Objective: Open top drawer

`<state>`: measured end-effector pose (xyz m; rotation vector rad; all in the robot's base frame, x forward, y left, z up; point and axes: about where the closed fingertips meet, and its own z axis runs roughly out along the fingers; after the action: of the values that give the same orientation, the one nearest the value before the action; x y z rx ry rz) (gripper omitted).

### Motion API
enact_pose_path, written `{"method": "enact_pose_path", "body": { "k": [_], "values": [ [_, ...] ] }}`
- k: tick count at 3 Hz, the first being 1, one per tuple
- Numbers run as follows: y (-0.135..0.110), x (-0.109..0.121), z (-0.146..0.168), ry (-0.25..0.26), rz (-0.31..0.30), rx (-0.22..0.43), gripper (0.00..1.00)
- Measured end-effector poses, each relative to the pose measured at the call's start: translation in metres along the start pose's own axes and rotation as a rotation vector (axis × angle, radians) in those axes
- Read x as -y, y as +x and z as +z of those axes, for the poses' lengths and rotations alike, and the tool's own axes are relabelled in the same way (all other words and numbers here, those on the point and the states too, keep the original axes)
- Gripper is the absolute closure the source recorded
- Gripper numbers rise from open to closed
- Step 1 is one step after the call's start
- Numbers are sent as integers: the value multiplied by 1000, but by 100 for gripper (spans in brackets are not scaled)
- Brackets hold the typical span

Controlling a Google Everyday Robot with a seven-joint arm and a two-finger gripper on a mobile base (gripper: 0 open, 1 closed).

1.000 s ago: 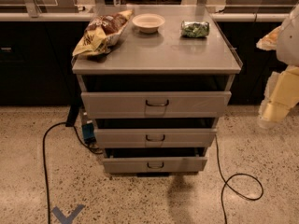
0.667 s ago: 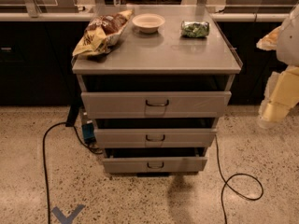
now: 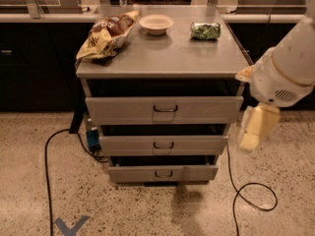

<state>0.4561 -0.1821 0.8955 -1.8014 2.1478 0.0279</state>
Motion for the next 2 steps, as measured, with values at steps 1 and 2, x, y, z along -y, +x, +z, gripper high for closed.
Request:
{"method": "enact_pose_path", "body": {
  "k": [1, 2],
  "values": [
    [-2, 7, 72, -3, -11, 38, 0],
    [3, 27, 130, 32, 37, 83, 0]
  ]
}}
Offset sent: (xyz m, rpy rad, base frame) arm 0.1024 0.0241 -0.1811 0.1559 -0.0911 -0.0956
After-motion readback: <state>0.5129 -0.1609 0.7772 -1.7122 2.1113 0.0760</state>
